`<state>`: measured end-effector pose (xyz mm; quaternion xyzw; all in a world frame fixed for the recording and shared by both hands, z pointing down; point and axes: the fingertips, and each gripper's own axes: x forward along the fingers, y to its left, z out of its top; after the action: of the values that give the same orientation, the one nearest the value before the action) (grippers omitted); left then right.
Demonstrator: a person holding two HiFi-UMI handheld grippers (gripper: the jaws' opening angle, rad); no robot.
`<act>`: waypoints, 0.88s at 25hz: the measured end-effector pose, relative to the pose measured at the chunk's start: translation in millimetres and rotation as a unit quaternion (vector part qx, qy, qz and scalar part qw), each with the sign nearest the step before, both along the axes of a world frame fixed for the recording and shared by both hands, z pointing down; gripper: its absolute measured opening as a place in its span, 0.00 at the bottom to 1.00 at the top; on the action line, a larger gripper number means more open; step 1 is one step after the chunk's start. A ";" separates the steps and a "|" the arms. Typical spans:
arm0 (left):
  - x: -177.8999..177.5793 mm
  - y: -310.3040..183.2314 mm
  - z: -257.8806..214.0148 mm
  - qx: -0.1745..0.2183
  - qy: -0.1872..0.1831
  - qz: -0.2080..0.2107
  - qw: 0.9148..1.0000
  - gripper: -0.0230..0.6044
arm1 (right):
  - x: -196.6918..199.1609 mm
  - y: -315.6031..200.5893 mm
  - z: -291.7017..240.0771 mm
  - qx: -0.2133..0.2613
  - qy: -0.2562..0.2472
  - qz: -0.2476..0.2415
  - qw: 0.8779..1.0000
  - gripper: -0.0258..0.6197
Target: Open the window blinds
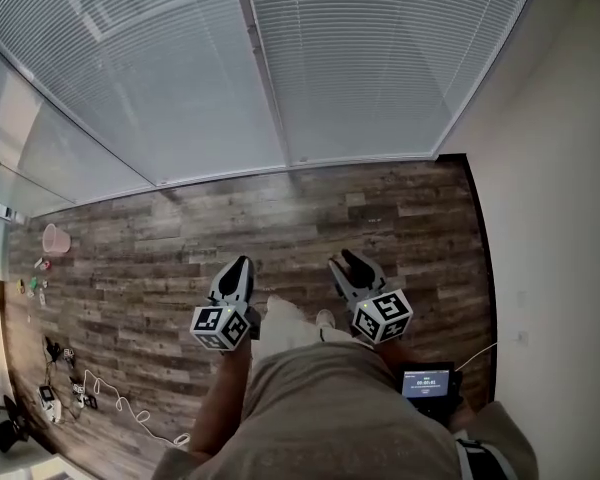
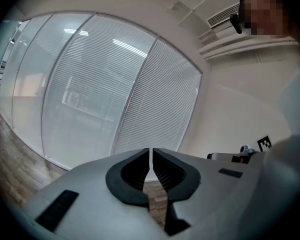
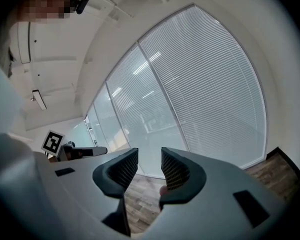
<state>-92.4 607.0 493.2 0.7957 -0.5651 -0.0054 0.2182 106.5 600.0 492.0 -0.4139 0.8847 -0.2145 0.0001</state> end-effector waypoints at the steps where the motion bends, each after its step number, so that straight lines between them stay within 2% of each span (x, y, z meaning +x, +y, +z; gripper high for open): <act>1: 0.1 -1.5 2.1 -0.003 0.001 -0.001 1.000 0.09 | -0.8 -3.5 1.9 -0.003 0.000 -0.001 1.000 0.24; 7: -17.4 -23.2 10.3 -0.016 0.004 -0.008 1.000 0.09 | -23.0 -29.5 4.3 -0.007 0.003 -0.011 1.000 0.24; 13: -34.5 -67.6 11.5 -0.023 0.011 -0.003 1.000 0.09 | -35.6 -71.0 5.3 -0.014 0.009 -0.002 1.000 0.24; 22: -58.0 -141.0 -4.4 -0.001 0.014 0.019 1.000 0.09 | -74.6 -134.1 -12.0 0.005 0.009 -0.002 1.000 0.24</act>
<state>-150.4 465.9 488.8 0.8059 -0.5465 -0.0116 0.2273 31.9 465.9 480.0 -0.4136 0.8868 -0.2059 -0.0062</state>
